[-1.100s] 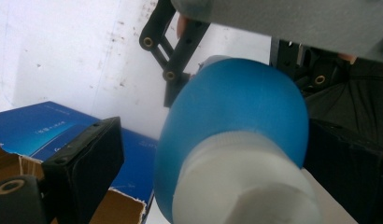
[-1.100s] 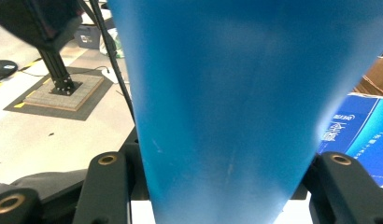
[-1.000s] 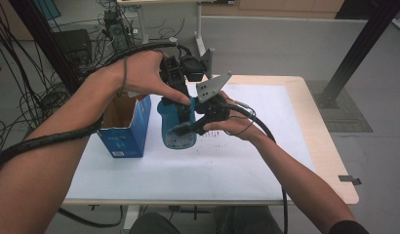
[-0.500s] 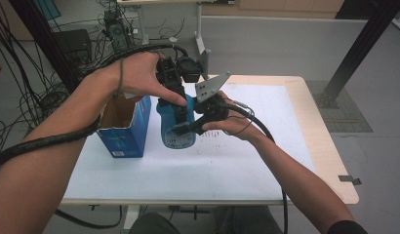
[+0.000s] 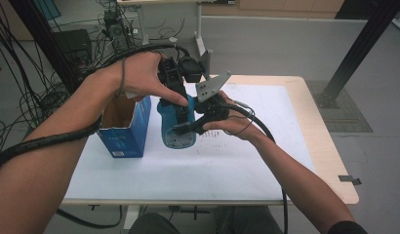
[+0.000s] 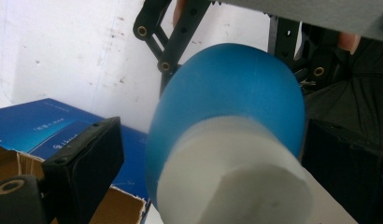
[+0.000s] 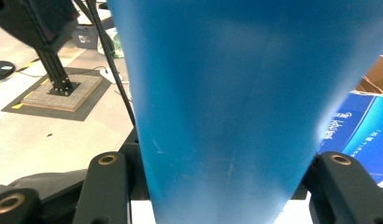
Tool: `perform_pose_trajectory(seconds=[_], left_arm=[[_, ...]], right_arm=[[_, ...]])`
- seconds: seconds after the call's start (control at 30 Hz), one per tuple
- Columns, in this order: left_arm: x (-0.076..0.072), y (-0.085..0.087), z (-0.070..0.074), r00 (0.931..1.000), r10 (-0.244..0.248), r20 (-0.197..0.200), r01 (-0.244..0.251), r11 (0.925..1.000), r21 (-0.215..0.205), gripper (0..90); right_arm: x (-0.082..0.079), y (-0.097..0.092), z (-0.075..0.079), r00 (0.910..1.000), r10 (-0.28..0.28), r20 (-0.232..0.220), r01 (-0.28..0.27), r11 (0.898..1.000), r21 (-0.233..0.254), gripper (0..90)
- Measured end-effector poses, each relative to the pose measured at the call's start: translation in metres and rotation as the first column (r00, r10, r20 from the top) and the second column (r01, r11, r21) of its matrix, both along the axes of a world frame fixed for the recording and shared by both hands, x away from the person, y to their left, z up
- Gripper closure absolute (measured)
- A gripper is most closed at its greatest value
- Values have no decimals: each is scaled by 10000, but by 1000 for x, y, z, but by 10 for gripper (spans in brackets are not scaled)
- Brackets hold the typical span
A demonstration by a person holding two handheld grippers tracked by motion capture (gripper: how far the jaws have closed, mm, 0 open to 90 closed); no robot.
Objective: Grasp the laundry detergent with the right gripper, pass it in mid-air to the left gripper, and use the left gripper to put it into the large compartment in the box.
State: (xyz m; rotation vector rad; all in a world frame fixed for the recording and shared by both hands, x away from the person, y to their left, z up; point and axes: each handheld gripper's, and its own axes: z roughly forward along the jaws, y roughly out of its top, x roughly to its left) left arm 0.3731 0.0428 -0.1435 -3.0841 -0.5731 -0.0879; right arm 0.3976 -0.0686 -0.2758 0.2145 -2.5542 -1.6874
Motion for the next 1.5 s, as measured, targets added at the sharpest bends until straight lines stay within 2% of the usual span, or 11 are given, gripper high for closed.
perform_pose_trajectory(seconds=[1.5], left_arm=[[3, -7, 2, 9999, -121, 6, 121, 9999, -7, 63]], right_arm=[[0, -4, 1, 9999, 100, -65, -100, 9999, 59, 440]])
